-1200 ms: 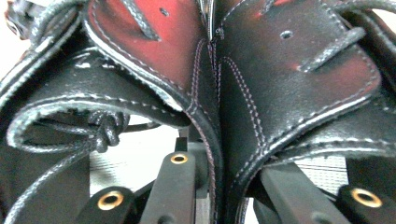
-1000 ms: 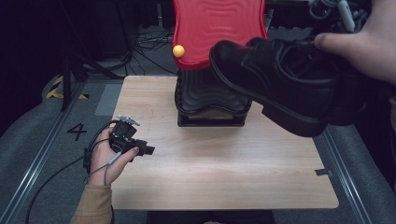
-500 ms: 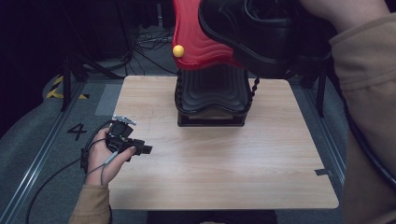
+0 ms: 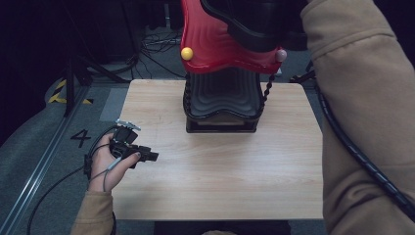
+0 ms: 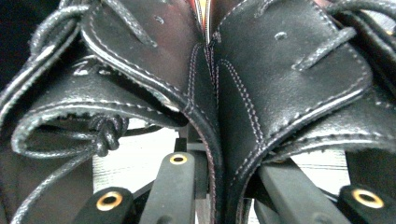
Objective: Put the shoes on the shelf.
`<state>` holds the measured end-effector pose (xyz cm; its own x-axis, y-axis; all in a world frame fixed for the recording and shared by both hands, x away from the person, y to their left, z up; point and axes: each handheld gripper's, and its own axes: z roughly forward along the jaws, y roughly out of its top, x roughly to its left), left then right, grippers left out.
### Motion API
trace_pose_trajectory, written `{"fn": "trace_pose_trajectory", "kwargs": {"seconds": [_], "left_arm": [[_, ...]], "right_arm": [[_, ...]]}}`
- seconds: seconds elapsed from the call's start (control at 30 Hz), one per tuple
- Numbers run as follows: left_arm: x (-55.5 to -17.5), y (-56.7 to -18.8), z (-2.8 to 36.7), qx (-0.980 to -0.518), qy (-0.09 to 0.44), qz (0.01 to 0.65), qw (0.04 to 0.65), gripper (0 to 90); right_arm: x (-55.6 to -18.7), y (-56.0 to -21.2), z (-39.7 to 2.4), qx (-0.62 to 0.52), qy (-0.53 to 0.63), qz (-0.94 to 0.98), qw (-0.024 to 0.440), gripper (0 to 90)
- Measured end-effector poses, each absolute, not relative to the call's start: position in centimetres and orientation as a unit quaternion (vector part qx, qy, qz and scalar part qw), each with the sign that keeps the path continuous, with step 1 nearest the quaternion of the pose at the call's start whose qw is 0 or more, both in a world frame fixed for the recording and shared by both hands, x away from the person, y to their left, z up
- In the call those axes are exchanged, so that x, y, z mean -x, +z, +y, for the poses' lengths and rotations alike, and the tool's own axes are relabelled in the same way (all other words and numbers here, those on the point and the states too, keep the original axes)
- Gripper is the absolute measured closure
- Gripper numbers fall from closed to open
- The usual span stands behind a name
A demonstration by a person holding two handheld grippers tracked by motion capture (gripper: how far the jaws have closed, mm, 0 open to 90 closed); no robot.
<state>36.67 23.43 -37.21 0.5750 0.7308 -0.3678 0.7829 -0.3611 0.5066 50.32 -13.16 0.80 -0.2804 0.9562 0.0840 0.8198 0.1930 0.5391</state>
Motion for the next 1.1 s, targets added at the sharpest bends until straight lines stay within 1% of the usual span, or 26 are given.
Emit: {"fn": "trace_pose_trajectory", "kwargs": {"seconds": [0.1, 0.23, 0.47, 0.57, 0.7, 0.83, 1.1], "left_arm": [[-36.4, -37.3, 23.7, -0.823, -0.039, 0.462, 0.328, 53.5], [-35.5, -37.4, 24.0, -0.826, -0.037, 0.471, 0.308, 52.8], [-35.3, -37.3, 24.3, -0.828, -0.036, 0.466, 0.309, 52.6], [-35.3, -37.4, 24.4, -0.826, -0.041, 0.468, 0.311, 52.6], [-35.3, -37.3, 24.7, -0.823, -0.041, 0.468, 0.319, 52.6], [-35.3, -37.5, 24.9, -0.821, -0.044, 0.472, 0.32, 52.6], [-35.3, -37.4, 24.7, -0.823, -0.043, 0.468, 0.319, 52.1]], "right_arm": [[-51.6, 0.7, -12.7, -0.593, 0.251, 0.752, 0.14, 81.7], [-53.2, 0.4, -12.1, -0.6, 0.252, 0.744, 0.151, 81.7], [-55.0, 0.6, -11.1, -0.605, 0.248, 0.739, 0.161, 81.6], [-55.9, 0.4, -10.8, -0.61, 0.257, 0.733, 0.156, 81.6], [-57.0, -0.1, -10.4, -0.609, 0.271, 0.725, 0.173, 81.6], [-57.4, -0.4, -9.9, -0.611, 0.275, 0.719, 0.185, 81.3], [-57.7, -1.7, -9.4, -0.624, 0.276, 0.708, 0.182, 80.0]]}}
